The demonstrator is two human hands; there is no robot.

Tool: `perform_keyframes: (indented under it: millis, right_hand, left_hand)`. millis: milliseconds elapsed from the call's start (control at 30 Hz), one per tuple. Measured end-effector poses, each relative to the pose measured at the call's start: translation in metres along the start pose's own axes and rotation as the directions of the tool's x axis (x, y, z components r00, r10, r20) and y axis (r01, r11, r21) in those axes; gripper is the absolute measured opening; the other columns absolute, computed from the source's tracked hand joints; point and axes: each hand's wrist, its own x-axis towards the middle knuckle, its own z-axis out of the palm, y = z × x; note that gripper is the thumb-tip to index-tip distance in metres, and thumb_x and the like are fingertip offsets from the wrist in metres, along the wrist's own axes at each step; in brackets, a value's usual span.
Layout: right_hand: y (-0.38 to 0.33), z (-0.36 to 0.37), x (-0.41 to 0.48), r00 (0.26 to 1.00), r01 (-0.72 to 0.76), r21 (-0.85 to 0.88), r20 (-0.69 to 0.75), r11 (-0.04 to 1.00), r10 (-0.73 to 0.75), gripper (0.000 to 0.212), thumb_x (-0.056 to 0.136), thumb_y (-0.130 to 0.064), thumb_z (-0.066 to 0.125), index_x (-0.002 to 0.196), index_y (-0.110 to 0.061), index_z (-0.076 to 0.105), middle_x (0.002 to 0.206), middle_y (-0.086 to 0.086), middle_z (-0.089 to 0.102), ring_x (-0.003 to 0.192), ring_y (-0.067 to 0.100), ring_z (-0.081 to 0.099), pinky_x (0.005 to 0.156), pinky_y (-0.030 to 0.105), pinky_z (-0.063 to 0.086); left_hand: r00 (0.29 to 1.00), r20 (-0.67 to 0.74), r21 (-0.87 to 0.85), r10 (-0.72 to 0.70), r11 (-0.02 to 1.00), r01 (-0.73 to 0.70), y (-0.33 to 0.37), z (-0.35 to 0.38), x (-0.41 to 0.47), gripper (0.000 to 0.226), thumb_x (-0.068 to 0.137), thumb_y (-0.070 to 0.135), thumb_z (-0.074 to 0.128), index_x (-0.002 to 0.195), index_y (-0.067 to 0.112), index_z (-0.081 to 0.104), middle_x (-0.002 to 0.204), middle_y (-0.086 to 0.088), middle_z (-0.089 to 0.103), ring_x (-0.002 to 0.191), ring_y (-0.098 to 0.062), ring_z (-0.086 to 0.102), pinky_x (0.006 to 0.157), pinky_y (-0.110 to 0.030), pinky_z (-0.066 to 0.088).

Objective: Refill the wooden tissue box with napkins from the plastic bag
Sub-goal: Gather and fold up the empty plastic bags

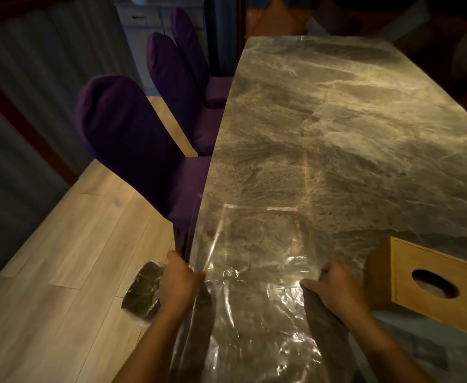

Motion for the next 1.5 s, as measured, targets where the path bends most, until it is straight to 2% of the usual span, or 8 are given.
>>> perform_keyframes:
  millis: [200,400,567,733,867,1033,1200,1500]
  right_hand:
    - [-0.014,0.012,-0.007,0.999,0.000,-0.110,-0.039,0.994,-0.005,0.074,0.064,-0.056,0.073,0.114,-0.008,0.047,0.121,0.014,0.054,0.113,0.031,0.052,0.090,0.039,0.044]
    - [-0.015,0.015,-0.002,0.998,0.002,0.098,0.065,0.995,-0.009,0.036,0.073,-0.038,0.073,0.066,-0.011,0.049,0.055,0.001,0.050,0.053,0.021,0.052,0.056,0.029,0.039]
    - [-0.011,0.011,0.000,0.993,0.003,0.326,0.107,0.945,-0.040,0.033,0.083,-0.017,0.062,0.053,-0.012,0.049,0.056,0.007,0.054,0.055,0.020,0.050,0.054,0.029,0.037]
    - [-0.010,-0.006,-0.006,0.988,-0.070,0.824,0.134,0.562,-0.073,0.026,0.078,0.008,0.058,0.056,-0.007,0.057,0.056,0.008,0.061,0.055,0.023,0.052,0.051,0.029,0.041]
    - [-0.002,-0.026,-0.010,0.944,-0.217,0.937,0.272,0.272,-0.186,0.012,0.069,0.000,0.066,0.069,-0.007,0.056,0.056,0.006,0.062,0.055,0.017,0.058,0.059,0.033,0.047]
    - [0.008,-0.036,-0.007,0.884,-0.333,0.846,0.434,0.417,-0.174,0.012,0.070,-0.004,0.066,0.081,0.001,0.065,0.059,0.009,0.068,0.049,0.015,0.064,0.041,0.022,0.049]
    - [0.010,-0.039,-0.005,0.912,-0.239,0.783,0.384,0.574,-0.144,0.015,0.079,-0.002,0.064,0.089,0.010,0.063,0.066,0.018,0.067,0.046,0.018,0.063,0.038,0.022,0.046]
    - [0.007,-0.061,-0.011,0.893,-0.156,0.779,0.374,0.607,-0.249,0.023,0.073,-0.005,0.067,0.091,0.010,0.065,0.067,0.018,0.068,0.049,0.020,0.061,0.041,0.025,0.050]
  left_hand:
    - [0.994,0.036,0.074,0.108,0.991,-0.110,-0.004,-0.001,-0.006,0.010,0.082,0.023,0.067,0.083,0.023,0.057,0.088,0.001,0.065,0.081,-0.018,0.063,0.078,-0.039,0.054]
    - [0.989,0.104,-0.108,0.108,0.989,-0.097,-0.006,-0.001,-0.005,0.011,0.080,0.015,0.069,0.073,0.018,0.061,0.076,-0.003,0.068,0.069,-0.017,0.065,0.072,-0.040,0.056]
    - [0.981,0.171,-0.319,0.088,0.947,-0.029,-0.007,-0.005,-0.006,0.007,0.085,0.005,0.062,0.084,-0.002,0.063,0.075,-0.019,0.068,0.063,-0.023,0.061,0.062,-0.040,0.056]
    - [0.963,0.235,-0.578,0.135,0.815,0.026,-0.004,-0.018,-0.006,0.008,0.087,0.003,0.057,0.084,0.001,0.064,0.071,-0.016,0.063,0.064,-0.025,0.060,0.053,-0.030,0.054]
    - [0.946,0.259,-0.616,0.197,0.788,0.005,0.003,-0.026,-0.009,0.008,0.089,0.004,0.055,0.088,-0.001,0.061,0.073,-0.016,0.066,0.052,-0.014,0.061,0.045,-0.024,0.049]
    - [0.895,0.402,-0.535,0.192,0.843,0.059,0.007,-0.026,-0.011,0.009,0.085,0.003,0.061,0.092,-0.002,0.061,0.066,-0.014,0.064,0.050,-0.017,0.058,0.043,-0.026,0.047]
    - [0.890,0.423,-0.548,0.170,0.830,0.102,0.005,-0.027,-0.011,0.011,0.091,0.008,0.054,0.085,0.001,0.060,0.066,-0.017,0.059,0.048,-0.018,0.056,0.042,-0.027,0.048]
    - [0.925,0.287,-0.639,0.247,0.769,-0.007,0.008,-0.034,-0.009,0.018,0.094,0.013,0.049,0.092,0.008,0.066,0.065,-0.001,0.065,0.053,-0.007,0.058,0.048,-0.018,0.046]
